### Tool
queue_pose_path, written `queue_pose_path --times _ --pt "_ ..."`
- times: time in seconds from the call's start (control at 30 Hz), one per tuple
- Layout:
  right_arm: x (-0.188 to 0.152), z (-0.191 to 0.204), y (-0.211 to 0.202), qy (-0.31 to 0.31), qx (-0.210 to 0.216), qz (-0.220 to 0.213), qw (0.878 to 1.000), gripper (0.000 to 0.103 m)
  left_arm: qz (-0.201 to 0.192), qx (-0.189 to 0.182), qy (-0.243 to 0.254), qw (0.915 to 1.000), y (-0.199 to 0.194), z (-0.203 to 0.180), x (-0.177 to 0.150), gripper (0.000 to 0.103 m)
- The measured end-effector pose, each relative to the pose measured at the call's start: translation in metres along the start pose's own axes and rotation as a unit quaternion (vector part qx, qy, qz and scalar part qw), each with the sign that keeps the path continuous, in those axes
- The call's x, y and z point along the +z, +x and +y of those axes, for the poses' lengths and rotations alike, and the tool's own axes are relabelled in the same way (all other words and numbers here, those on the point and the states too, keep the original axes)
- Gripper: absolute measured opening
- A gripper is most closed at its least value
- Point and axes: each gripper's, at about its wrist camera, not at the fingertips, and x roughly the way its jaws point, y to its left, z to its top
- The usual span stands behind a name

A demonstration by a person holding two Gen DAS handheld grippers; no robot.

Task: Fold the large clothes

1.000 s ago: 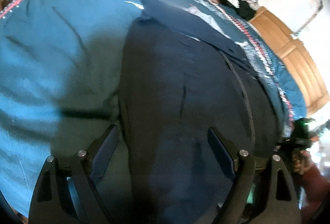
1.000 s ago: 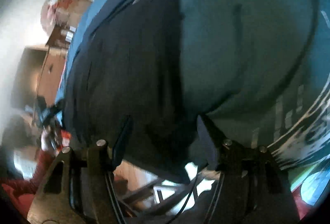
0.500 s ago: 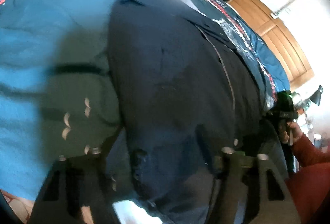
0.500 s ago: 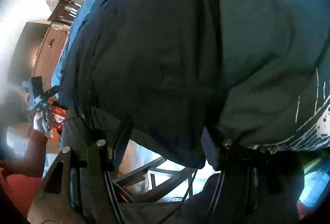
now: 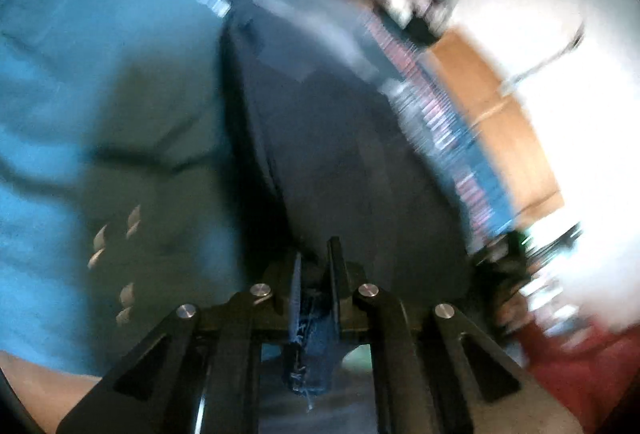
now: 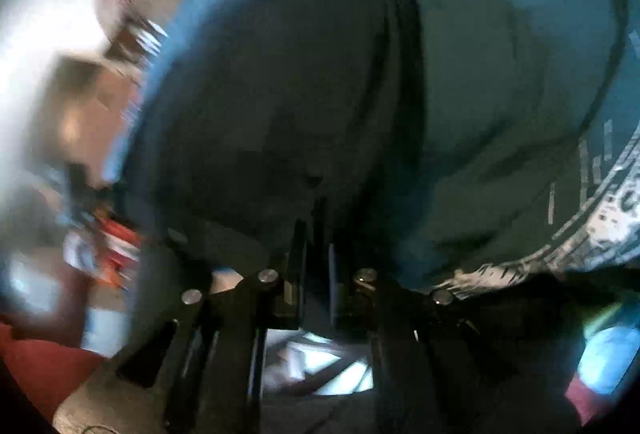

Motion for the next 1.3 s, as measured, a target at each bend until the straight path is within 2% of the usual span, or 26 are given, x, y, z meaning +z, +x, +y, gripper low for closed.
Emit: queue_pose_path --times 0.03,0.1,0.2,0.33,0.37,0.4,0.43,0.47,0.5,0.53,0.57,0.6,0.67,0.73,0.83,0.9,1.0,1.07,1.1,1.13,1.17,1.23,1.3 --pt "0.006 0.006 -0.013 0.012 0.037 -0.022 0.999 0.007 -0.018 -0.019 -0.008 0.9996 -0.005 -0.005 0.010 0.010" --pt "0.021 0.015 -0.028 0.019 0.076 -0.049 0.996 0.007 -0.059 -0.062 -0.022 0.9961 -0.011 -0.015 0.043 0.010" --pt "0.068 0.018 -0.039 0.035 0.109 -0.081 0.990 0.006 -0.099 -0.094 -0.034 0.9901 -0.002 -0.021 0.104 0.010" --pt "0.174 0.002 -0.036 0.052 0.119 -0.109 0.986 0.006 -0.119 -0.083 -0.034 0.9887 0.039 -0.018 0.198 0.010" --pt "0.198 0.000 -0.030 0.052 0.113 -0.109 0.986 0.006 -0.119 -0.074 -0.036 0.9895 0.058 -0.013 0.226 0.011" --pt "0.223 -0.003 -0.022 0.051 0.107 -0.107 0.987 0.006 -0.119 -0.064 -0.038 0.9901 0.071 -0.009 0.241 0.012" --pt "0.250 -0.010 -0.013 0.049 0.100 -0.105 0.988 0.006 -0.135 -0.059 -0.057 0.9875 0.086 -0.001 0.261 0.013" --pt "0.275 -0.017 -0.004 0.047 0.095 -0.100 0.989 0.007 -0.128 -0.030 -0.060 0.9894 0.112 0.010 0.287 0.017" --pt "0.297 -0.022 0.007 0.044 0.085 -0.096 0.991 0.007 -0.121 -0.009 -0.059 0.9909 0.126 0.022 0.300 0.022" --pt "0.322 -0.032 0.022 0.037 0.068 -0.087 0.993 0.009 -0.103 0.029 -0.061 0.9924 0.152 0.034 0.315 0.029" --pt "0.339 -0.042 0.037 0.039 0.047 -0.077 0.995 0.011 -0.079 0.088 -0.075 0.9901 0.180 0.052 0.328 0.053" --pt "0.349 -0.051 0.048 0.043 0.023 -0.071 0.996 0.012 -0.058 0.129 -0.091 0.9858 0.203 0.070 0.337 0.060" --pt "0.364 -0.068 0.075 0.036 -0.029 -0.049 0.998 0.018 -0.050 0.149 -0.118 0.9805 0.227 0.099 0.349 0.060" --pt "0.367 -0.077 0.095 0.027 -0.051 -0.031 0.998 0.023 -0.061 0.144 -0.128 0.9794 0.229 0.106 0.358 0.060" --pt "0.367 -0.073 0.104 -0.003 -0.067 -0.033 0.997 0.037 -0.092 0.123 -0.093 0.9838 0.216 0.089 0.362 0.060" --pt "0.368 -0.063 0.101 -0.031 -0.075 -0.046 0.996 0.042 -0.104 0.134 -0.064 0.9834 0.210 0.075 0.363 0.064" --pt "0.366 -0.046 0.100 -0.076 -0.092 -0.063 0.991 0.044 -0.080 0.173 -0.010 0.9816 0.214 0.057 0.354 0.064" --pt "0.359 -0.038 0.096 -0.101 -0.116 -0.081 0.985 0.049 -0.059 0.179 0.010 0.9820 0.216 0.047 0.340 0.064" --pt "0.357 -0.037 0.096 -0.109 -0.122 -0.091 0.982 0.054 -0.051 0.180 0.018 0.9823 0.217 0.045 0.334 0.064" --pt "0.353 -0.035 0.093 -0.119 -0.120 -0.102 0.980 0.069 -0.044 0.183 0.027 0.9817 0.215 0.047 0.328 0.064" --pt "0.350 -0.034 0.092 -0.128 -0.120 -0.109 0.978 0.077 -0.041 0.199 0.040 0.9783 0.217 0.046 0.324 0.064" --pt "0.350 -0.038 0.089 -0.134 -0.135 -0.111 0.975 0.076 -0.029 0.218 0.062 0.9735 0.226 0.047 0.317 0.064" --pt "0.352 -0.042 0.083 -0.130 -0.139 -0.122 0.974 0.076 -0.020 0.218 0.077 0.9728 0.240 0.046 0.320 0.062"
